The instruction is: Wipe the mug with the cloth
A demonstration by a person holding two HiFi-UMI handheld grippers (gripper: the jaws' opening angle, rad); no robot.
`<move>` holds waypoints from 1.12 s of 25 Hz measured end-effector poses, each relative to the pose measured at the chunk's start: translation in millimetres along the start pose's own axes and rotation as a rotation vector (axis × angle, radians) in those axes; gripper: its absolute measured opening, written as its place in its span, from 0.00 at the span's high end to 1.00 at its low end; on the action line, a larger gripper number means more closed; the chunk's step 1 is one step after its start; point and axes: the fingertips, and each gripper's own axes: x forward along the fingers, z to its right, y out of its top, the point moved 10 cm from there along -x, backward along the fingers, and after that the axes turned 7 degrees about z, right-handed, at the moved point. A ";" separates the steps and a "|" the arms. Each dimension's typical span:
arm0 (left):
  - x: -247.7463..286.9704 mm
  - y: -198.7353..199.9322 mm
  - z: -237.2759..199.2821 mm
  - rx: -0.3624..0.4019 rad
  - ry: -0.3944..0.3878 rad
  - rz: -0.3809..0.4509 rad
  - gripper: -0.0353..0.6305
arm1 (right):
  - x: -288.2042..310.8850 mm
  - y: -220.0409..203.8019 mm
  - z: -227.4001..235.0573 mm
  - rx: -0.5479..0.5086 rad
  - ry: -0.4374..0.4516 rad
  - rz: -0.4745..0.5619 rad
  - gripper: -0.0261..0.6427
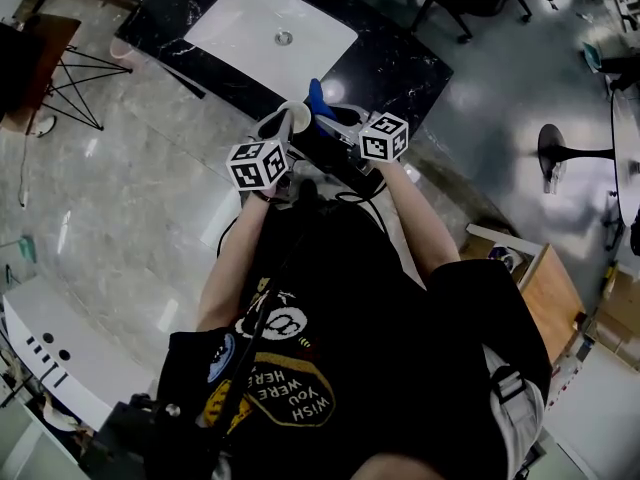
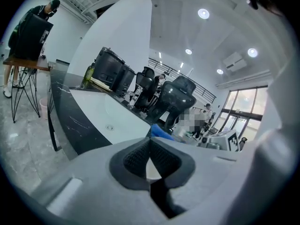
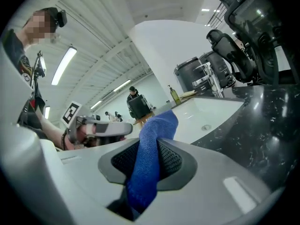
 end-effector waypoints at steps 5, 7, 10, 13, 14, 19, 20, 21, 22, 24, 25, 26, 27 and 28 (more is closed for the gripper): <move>0.0 -5.6 2.9 -0.045 0.012 0.001 0.94 | 0.3 -16.1 -7.5 -0.048 0.040 -0.075 0.82; 0.4 -3.6 0.3 -0.063 0.013 0.008 0.94 | -4.6 -17.7 -20.3 -0.060 0.091 -0.076 0.82; 0.7 -3.8 1.2 -0.062 0.005 0.007 0.94 | -6.1 -23.8 -43.4 -0.115 0.168 -0.139 0.82; -0.5 -5.2 2.2 -0.052 0.000 0.007 0.94 | 2.6 -35.0 -64.7 -0.211 0.211 -0.241 0.82; -0.7 -5.3 2.4 -0.050 -0.001 0.008 0.94 | 4.0 -36.4 -69.0 -0.232 0.212 -0.254 0.82; -12.2 -6.2 4.4 -0.027 0.009 0.017 0.94 | -21.1 -22.2 -66.9 -0.307 -0.005 -0.228 0.82; -16.5 -6.2 3.9 -0.031 0.017 0.023 0.94 | -25.2 -22.2 -61.5 -0.364 -0.096 -0.275 0.82; -20.5 -6.3 3.0 -0.037 0.025 0.028 0.94 | -26.0 -24.4 -55.0 -0.425 -0.180 -0.338 0.82; -23.9 -6.5 1.9 -0.043 0.033 0.032 0.94 | -23.8 -27.7 -49.1 -0.478 -0.244 -0.406 0.82; -28.8 -8.0 0.9 -0.045 0.036 0.033 0.94 | -14.9 -33.4 -43.0 -0.529 -0.306 -0.501 0.81; -30.7 -9.2 1.6 -0.039 0.029 0.031 0.94 | -11.3 -36.3 -42.9 -0.522 -0.312 -0.508 0.78; -32.4 -10.7 3.1 -0.026 0.016 0.026 0.94 | -9.5 -39.5 -44.4 -0.494 -0.315 -0.489 0.73; -34.1 -12.0 4.9 -0.008 -0.001 0.020 0.94 | -9.4 -42.3 -47.2 -0.453 -0.319 -0.450 0.67; -35.9 -12.8 6.8 0.012 -0.020 0.013 0.94 | -10.6 -44.1 -51.2 -0.408 -0.324 -0.402 0.65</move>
